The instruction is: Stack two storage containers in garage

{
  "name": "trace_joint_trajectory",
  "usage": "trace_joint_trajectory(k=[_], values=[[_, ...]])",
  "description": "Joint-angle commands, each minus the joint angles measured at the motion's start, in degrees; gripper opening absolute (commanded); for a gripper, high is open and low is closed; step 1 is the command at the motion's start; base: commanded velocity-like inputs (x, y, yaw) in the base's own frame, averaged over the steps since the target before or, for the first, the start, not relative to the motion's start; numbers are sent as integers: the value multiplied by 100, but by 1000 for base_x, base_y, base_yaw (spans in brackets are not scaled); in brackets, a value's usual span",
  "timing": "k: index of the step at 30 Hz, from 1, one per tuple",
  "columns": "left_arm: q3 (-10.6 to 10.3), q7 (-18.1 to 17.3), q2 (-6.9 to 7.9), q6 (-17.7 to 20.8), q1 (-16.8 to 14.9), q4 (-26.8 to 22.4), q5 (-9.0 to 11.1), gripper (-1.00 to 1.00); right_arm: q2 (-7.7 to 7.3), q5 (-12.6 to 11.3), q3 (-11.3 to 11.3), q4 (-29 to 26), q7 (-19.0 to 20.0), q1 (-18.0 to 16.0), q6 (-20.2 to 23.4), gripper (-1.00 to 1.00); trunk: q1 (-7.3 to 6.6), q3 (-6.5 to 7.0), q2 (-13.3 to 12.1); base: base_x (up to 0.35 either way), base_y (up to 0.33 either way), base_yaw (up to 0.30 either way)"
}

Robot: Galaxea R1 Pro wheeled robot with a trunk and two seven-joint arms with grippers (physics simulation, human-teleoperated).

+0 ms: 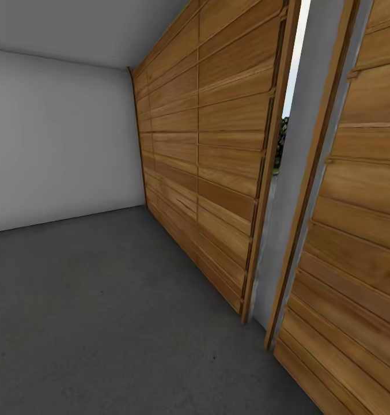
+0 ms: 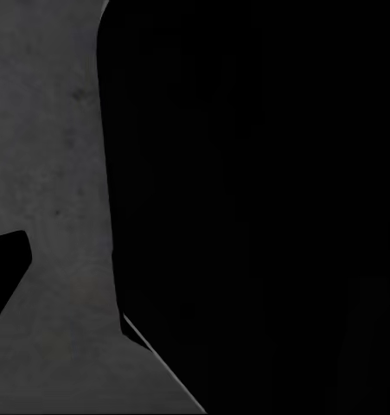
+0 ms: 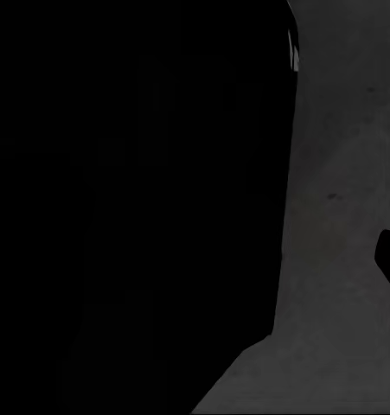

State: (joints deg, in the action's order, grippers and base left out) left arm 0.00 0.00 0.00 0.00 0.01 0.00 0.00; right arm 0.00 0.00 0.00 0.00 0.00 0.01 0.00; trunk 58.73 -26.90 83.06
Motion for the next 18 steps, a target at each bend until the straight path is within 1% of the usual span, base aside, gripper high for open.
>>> trace_joint_trajectory(k=[1, 3, 8, 12, 18], values=[[0, 0, 0, 0, -1, 0, 0, 100, 0, 0, 0, 0, 0, -1, 0, 100, 0, -3, 2, 0, 0, 0], [48, -66, -65, 26, -9, -26, 2, 100, -13, 65, 66, -10, -44, -9, -9, 100, 0, -3, 2, 0, 0, 0], [64, -70, -84, 5, -9, -49, 16, 100, -9, 86, 77, -12, -38, -9, -17, 100, 0, -3, 2, 0, 0, 0], [152, -70, -125, -124, -9, -179, 145, 100, -9, 102, 79, -10, -29, -9, -146, 100, 0, -3, 2, 0, 0, 0], [174, -70, -131, -263, -9, -215, 338, 100, 12, 86, 79, -9, -32, -9, -275, 100, 0, -3, 2, 0, 0, 0]])
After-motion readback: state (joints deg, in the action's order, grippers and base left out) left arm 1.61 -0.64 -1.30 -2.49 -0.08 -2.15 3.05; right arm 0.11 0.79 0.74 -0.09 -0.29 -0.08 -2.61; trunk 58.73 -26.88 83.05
